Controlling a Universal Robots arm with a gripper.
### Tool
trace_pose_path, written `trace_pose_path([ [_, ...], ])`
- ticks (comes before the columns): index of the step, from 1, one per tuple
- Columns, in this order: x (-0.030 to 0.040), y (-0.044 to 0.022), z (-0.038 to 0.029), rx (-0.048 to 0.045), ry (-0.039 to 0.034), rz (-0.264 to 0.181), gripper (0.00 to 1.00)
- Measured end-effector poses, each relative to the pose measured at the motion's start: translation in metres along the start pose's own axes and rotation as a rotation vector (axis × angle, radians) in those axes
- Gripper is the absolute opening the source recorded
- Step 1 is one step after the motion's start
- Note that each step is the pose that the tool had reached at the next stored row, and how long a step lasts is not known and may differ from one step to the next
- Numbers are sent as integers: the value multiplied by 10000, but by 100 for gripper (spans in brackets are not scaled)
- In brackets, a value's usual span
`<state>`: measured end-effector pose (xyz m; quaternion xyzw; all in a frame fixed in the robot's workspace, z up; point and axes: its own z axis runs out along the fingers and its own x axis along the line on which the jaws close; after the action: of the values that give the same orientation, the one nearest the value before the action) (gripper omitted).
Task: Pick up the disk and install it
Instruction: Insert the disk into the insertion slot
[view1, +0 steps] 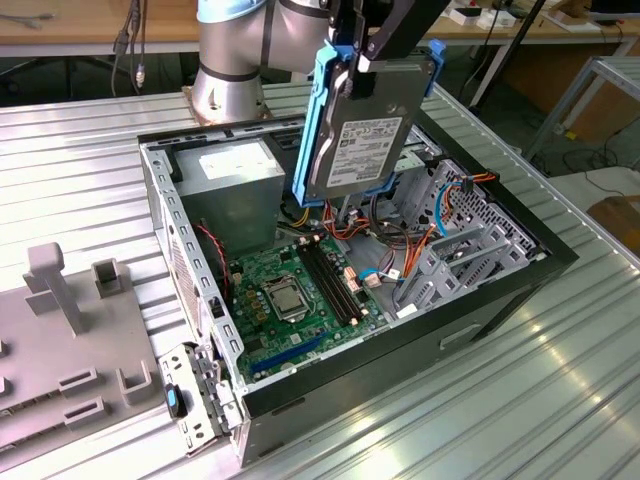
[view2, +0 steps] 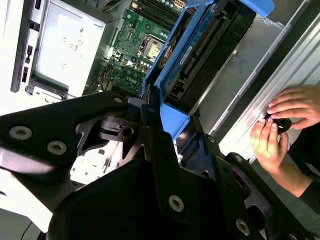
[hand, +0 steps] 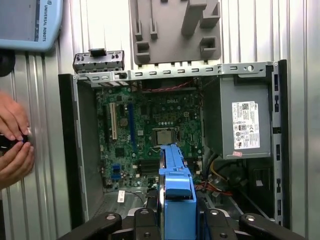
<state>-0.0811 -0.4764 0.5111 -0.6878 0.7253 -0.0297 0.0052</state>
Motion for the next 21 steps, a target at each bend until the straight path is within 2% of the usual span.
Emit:
trace_pose_path([
  [1, 25, -8, 3, 1, -1, 1, 37],
  [2, 80, -60, 12, 1, -1, 1, 37],
  [4, 87, -252, 27, 1, -2, -1, 37],
  [5, 90, -287, 29, 0, 0, 0, 37],
  [7, 107, -337, 37, 0, 0, 1, 37],
  [10, 169, -390, 50, 0, -1, 0, 37],
  [15, 373, -529, 92, 0, 0, 1, 37],
  [18, 520, -612, 120, 0, 0, 0, 37],
  [19, 554, -638, 129, 0, -1, 0, 37],
  [21, 572, -676, 138, 1, -1, 0, 37],
])
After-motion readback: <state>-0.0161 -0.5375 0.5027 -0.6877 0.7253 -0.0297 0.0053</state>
